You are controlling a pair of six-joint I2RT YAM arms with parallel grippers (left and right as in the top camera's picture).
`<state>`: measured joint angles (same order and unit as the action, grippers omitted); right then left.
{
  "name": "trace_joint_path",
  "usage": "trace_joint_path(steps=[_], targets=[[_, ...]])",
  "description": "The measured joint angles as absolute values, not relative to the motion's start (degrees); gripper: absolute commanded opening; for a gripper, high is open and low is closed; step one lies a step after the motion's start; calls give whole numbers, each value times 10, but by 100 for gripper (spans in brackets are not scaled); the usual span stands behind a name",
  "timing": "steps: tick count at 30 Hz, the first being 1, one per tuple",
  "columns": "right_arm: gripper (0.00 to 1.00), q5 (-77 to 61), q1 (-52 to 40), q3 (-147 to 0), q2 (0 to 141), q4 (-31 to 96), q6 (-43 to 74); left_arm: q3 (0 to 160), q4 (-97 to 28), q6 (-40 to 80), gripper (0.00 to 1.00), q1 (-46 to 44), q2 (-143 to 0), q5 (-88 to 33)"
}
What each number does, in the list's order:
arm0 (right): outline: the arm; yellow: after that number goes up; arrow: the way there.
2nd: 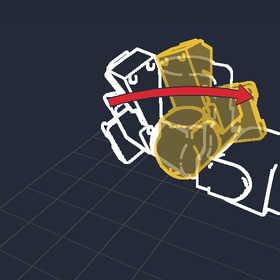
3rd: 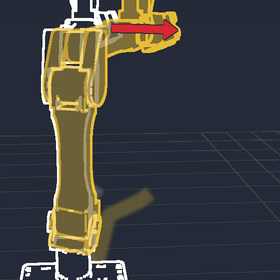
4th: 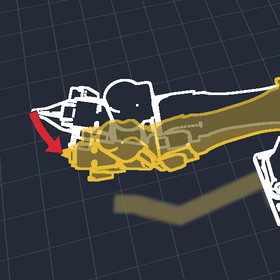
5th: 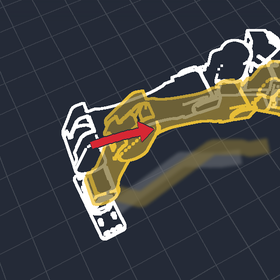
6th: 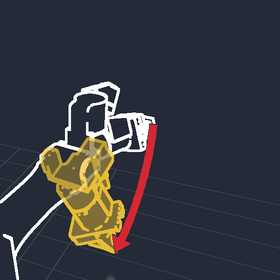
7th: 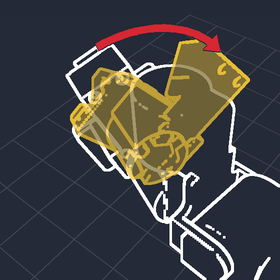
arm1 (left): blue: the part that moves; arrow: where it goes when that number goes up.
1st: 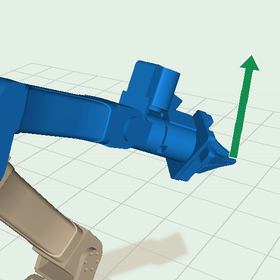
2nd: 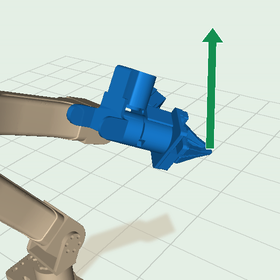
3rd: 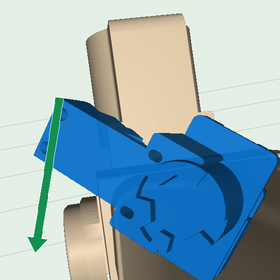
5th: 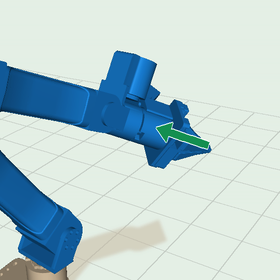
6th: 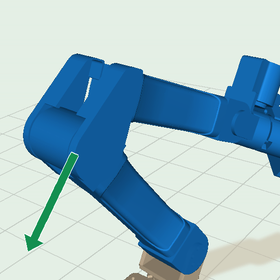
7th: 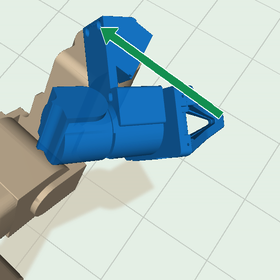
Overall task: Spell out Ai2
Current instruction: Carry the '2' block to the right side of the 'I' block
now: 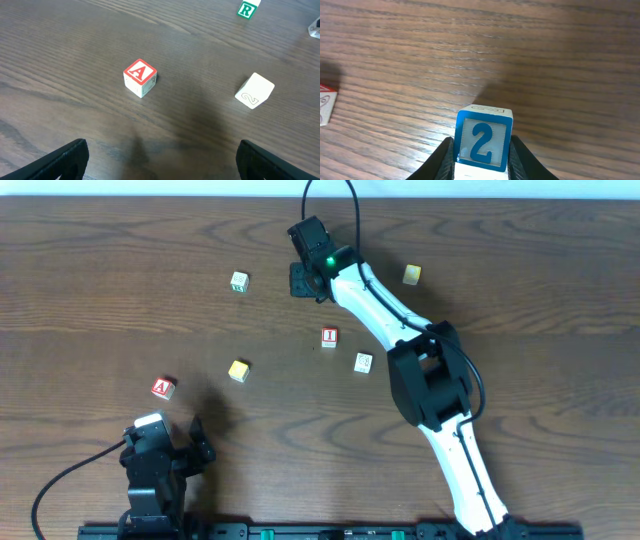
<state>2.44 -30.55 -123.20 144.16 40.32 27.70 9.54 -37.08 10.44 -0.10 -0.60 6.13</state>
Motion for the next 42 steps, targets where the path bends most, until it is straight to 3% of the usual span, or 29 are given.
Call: trace_joint_path(steps=[7,9,16,25,28,42], targets=[[12,77,-293,-1231,1395,482,258,95,-371,105,95,-1,-6,61],[1,101,-290,-1230,1348,522,253,95,-371,104,95,-1,-6,61],[1,137,-293,-1218,1207,618,270,95,-371,105,95,-1,-6,61],[1,139,-321,-836,983,393,306,95,-371,105,95,-1,-6,61],[1,116,-321,-747,975,361,331,95,-371,104,96,-1,-6,61],[1,62,-319,-727,1075,268,354,95,-371,104,95,-1,-6,61]])
